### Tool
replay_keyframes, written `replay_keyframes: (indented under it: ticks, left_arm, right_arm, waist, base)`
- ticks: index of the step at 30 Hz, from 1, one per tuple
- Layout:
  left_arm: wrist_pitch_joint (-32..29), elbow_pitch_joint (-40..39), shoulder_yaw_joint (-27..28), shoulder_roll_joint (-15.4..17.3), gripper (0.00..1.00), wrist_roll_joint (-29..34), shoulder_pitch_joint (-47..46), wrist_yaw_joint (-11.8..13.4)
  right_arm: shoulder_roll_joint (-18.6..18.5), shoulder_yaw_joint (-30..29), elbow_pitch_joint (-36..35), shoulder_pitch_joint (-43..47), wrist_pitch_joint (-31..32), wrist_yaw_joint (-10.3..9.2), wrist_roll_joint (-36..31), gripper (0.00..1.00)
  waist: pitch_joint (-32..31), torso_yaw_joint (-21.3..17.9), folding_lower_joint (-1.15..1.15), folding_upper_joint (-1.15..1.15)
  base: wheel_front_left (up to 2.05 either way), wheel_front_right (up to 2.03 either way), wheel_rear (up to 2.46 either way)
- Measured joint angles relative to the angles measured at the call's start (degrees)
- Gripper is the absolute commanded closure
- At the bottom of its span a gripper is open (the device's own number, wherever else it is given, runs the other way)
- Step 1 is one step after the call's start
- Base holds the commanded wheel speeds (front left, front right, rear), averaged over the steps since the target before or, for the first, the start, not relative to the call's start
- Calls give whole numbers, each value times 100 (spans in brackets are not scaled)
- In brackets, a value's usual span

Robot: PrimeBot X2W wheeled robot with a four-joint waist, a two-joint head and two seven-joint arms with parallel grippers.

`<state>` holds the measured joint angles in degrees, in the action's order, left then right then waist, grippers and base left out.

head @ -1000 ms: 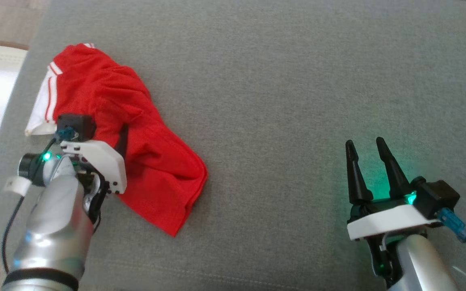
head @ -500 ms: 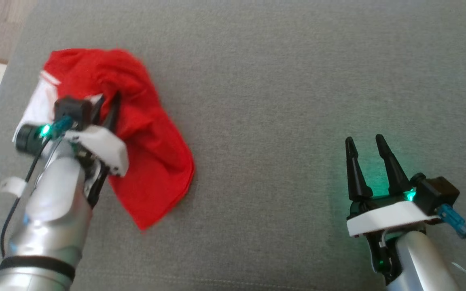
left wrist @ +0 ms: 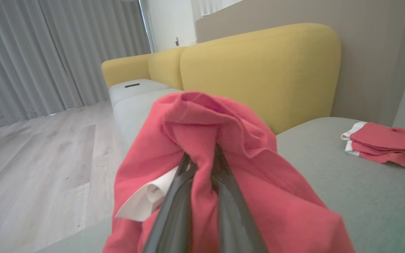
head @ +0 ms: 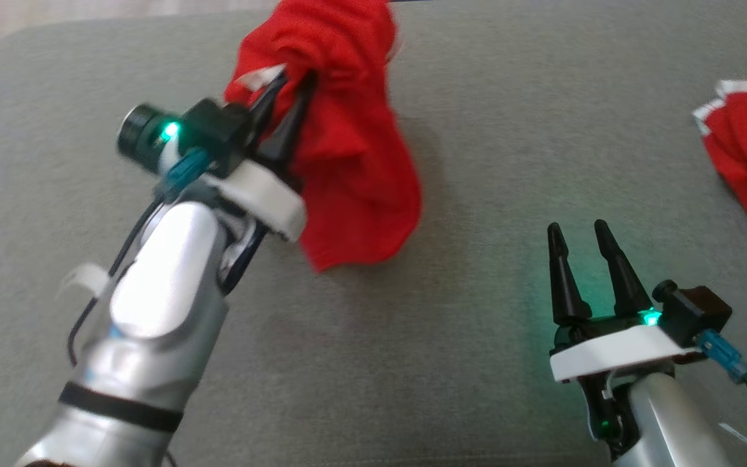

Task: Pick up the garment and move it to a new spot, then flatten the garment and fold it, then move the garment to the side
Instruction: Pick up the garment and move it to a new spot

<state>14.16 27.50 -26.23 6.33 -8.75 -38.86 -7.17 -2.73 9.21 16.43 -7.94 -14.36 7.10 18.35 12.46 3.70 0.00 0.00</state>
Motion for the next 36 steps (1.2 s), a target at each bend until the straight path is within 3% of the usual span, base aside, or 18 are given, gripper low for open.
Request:
replay_keyframes:
  ticks: [7,14,15,20,26,31,36]
  left_arm:
    - [-182,-96,-214,-240,100,2,-648,58]
    - [-196,486,-275,-402,100,-214,-1429,215]
    - [-194,609,-285,-414,0,-253,-1545,246]
    - [-42,1021,-314,-468,0,-301,-2005,447]
    - [14,1136,-199,-415,0,-421,-1994,524]
    - [35,676,109,-148,0,-464,-1700,594]
    - [55,-124,334,175,0,-502,-753,639]
  right_arm:
    - [0,162,-82,-157,0,0,192,0]
    - [0,367,-147,-332,-1,0,380,0]
    - [-1,380,-157,-342,-1,0,408,0]
    - [-2,380,-169,-347,-1,0,477,0]
    - [-1,208,-181,-346,-1,0,474,0]
    - [-1,34,-186,-338,-1,0,380,0]
    - [0,-186,-172,-311,-1,0,207,0]
  waist:
    - [151,-550,0,0]
    - [373,-1131,0,0]
    - [403,-1200,0,0]
    - [532,-1394,0,0]
    - [465,-1165,0,0]
    - [379,-893,0,0]
    - [229,-491,0,0]
  base:
    - [0,0,0]
    - [0,0,0]
    - [0,0,0]
    - [0,0,0]
    - [0,0,0]
    - [0,0,0]
    - [0,0,0]
